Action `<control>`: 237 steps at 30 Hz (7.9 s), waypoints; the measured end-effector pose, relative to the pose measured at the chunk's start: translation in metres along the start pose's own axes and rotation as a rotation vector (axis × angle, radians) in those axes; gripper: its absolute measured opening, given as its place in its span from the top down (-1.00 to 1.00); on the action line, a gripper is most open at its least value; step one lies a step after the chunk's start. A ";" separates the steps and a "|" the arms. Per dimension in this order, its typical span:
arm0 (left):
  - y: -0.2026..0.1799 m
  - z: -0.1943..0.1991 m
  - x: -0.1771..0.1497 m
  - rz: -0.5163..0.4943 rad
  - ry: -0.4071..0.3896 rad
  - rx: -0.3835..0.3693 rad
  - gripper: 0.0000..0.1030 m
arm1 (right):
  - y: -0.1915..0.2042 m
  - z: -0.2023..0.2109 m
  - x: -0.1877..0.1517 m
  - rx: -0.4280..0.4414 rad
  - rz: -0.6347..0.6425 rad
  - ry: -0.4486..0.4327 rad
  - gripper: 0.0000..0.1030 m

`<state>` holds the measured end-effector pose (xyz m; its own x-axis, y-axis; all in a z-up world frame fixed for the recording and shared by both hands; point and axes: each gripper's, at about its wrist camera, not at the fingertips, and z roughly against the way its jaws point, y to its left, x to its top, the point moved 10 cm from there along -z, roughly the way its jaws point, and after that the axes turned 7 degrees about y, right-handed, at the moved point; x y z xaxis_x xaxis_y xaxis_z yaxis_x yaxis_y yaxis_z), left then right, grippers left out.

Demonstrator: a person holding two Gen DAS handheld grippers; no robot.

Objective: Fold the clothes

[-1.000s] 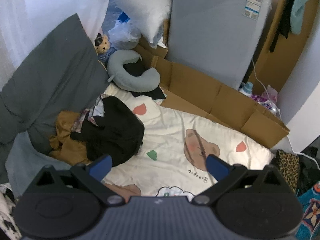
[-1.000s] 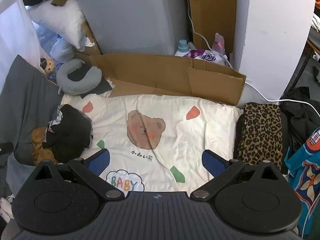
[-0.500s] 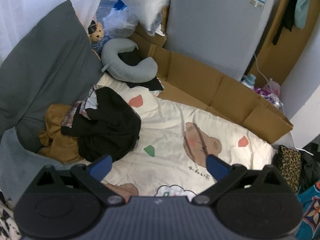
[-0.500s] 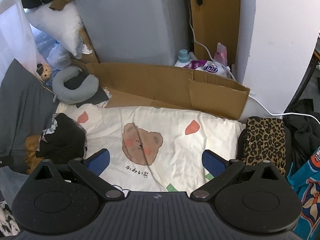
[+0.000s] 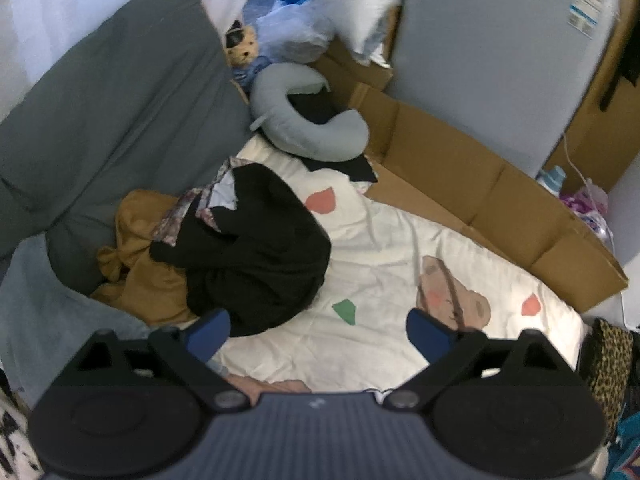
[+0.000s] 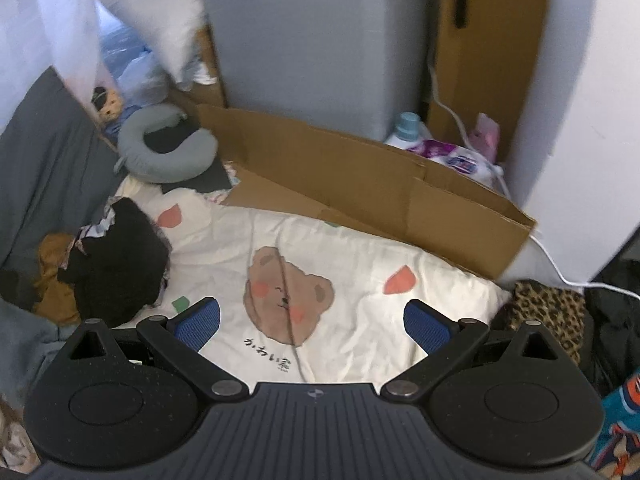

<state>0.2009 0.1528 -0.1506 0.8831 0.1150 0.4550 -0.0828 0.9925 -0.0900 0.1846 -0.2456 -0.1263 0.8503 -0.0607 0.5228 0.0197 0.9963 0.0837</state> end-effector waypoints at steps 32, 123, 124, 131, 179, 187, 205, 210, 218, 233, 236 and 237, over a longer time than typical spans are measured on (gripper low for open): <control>0.062 -0.136 -0.020 0.110 -0.104 0.032 -0.48 | 0.048 -0.108 -0.014 0.242 0.218 0.034 -0.96; -0.072 -0.252 0.031 0.280 -0.264 -0.388 0.92 | 0.051 -0.263 -0.073 0.364 0.040 0.067 -0.96; -0.078 -0.253 0.027 0.277 -0.259 -0.397 0.92 | 0.050 -0.264 -0.073 0.364 0.037 0.068 -0.96; -0.130 -0.270 -0.005 0.239 -0.213 -0.499 0.92 | 0.046 -0.266 -0.074 0.378 -0.002 0.079 -0.96; -0.088 -0.280 -0.099 0.126 0.106 -0.224 -0.36 | 0.061 -0.321 -0.142 0.746 -0.427 0.317 0.91; -0.022 -0.290 -0.095 0.295 0.085 -0.054 -0.59 | 0.023 -0.310 -0.133 0.699 -0.408 0.258 0.92; 0.004 -0.308 -0.077 0.350 0.148 -0.026 -0.78 | -0.059 -0.260 -0.149 0.598 -0.344 0.141 0.94; 0.008 -0.310 -0.072 0.377 0.169 -0.049 -0.79 | -0.081 -0.246 -0.160 0.595 -0.390 0.135 0.94; 0.009 -0.309 -0.064 0.374 0.182 -0.082 -0.80 | -0.113 -0.229 -0.188 0.539 -0.463 0.135 0.97; 0.004 -0.262 -0.063 0.269 0.153 -0.108 0.90 | -0.138 -0.242 -0.189 0.452 -0.490 0.131 0.91; 0.006 -0.247 -0.068 0.271 0.144 -0.114 0.91 | -0.144 -0.244 -0.187 0.434 -0.492 0.120 0.89; 0.007 -0.242 -0.069 0.272 0.141 -0.115 0.91 | -0.145 -0.245 -0.186 0.429 -0.493 0.116 0.86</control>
<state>0.2510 0.1421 -0.3974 0.8917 0.3601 0.2743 -0.2786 0.9142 -0.2945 0.1519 -0.3643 -0.4434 0.8469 -0.4726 0.2437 0.2305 0.7393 0.6327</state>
